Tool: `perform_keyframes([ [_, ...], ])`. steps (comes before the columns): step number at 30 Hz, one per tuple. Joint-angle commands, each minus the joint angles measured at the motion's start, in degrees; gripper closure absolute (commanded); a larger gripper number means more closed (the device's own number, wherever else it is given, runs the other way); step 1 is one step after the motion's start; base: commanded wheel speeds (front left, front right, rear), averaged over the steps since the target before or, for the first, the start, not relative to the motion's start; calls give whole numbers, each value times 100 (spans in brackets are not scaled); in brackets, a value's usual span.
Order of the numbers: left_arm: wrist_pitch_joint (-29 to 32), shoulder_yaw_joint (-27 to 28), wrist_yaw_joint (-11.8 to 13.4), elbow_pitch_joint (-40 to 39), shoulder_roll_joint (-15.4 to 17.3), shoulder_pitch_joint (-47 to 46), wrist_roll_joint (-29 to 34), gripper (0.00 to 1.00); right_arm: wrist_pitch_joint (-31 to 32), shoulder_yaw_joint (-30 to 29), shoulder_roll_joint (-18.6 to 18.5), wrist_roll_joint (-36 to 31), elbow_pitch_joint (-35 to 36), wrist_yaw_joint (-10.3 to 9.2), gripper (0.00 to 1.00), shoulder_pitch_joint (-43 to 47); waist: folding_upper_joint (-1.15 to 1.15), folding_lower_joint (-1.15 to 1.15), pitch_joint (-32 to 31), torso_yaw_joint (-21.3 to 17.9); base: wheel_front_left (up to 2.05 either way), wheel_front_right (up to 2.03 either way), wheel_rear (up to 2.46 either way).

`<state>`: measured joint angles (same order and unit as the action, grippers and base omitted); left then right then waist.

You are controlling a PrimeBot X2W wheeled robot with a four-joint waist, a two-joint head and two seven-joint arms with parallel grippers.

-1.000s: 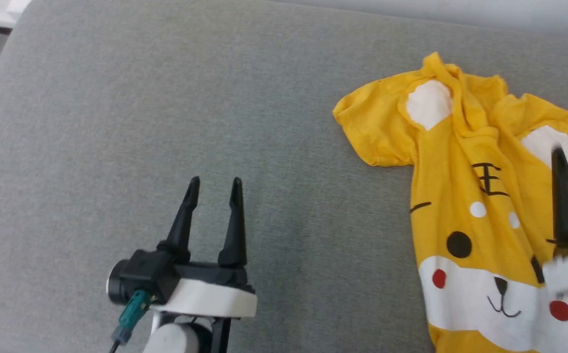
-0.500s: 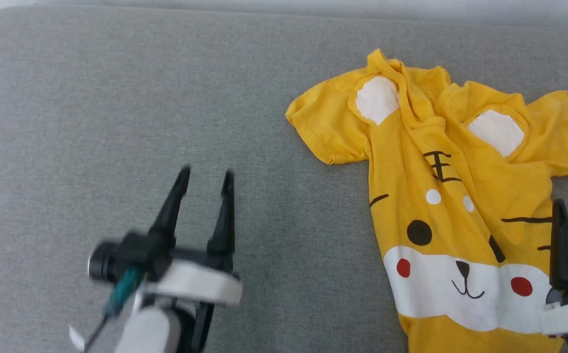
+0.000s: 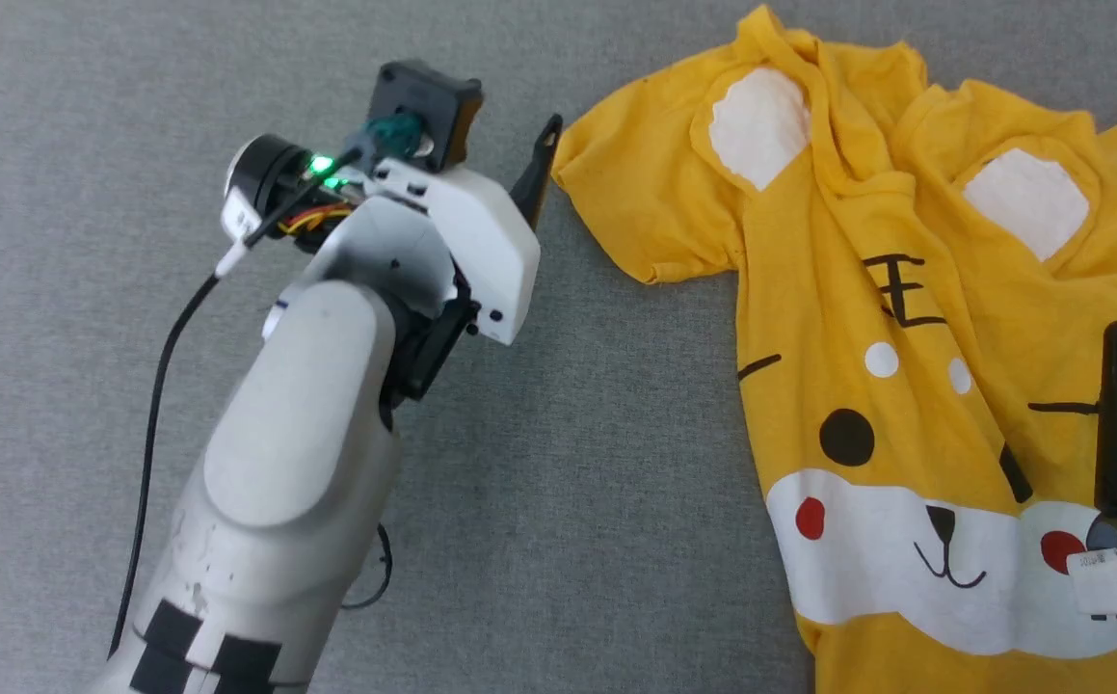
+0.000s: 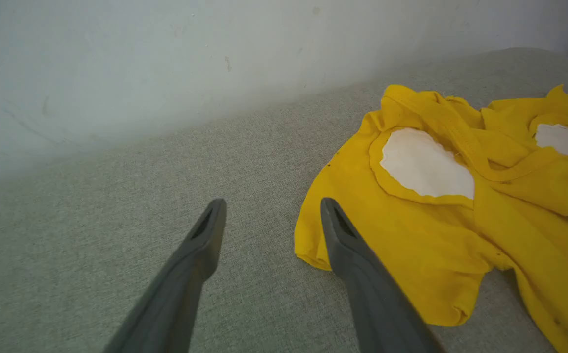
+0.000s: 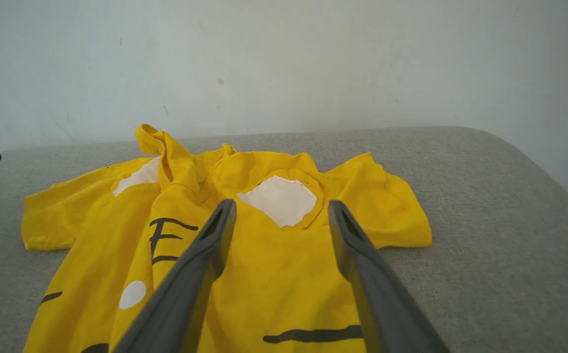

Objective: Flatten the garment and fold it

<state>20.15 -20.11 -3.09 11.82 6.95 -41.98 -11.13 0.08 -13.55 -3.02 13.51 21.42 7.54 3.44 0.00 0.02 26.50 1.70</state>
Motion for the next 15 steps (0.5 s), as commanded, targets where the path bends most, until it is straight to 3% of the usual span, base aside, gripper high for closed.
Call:
perform_keyframes([
  [1,52,-13,-55,178,-48,-142,-80,0,23,0,13,-16,29,-5,0,-92,0,-2,234,-90,0,0,0],
  [7,126,-128,-108,815,-250,-495,-357,0,98,-45,13,-33,32,-5,0,-136,0,-2,369,-120,0,0,0],
  [15,520,-338,-46,1522,-276,-791,-333,0,141,-4,14,-33,25,-5,0,-204,0,-2,494,-175,0,0,0],
])
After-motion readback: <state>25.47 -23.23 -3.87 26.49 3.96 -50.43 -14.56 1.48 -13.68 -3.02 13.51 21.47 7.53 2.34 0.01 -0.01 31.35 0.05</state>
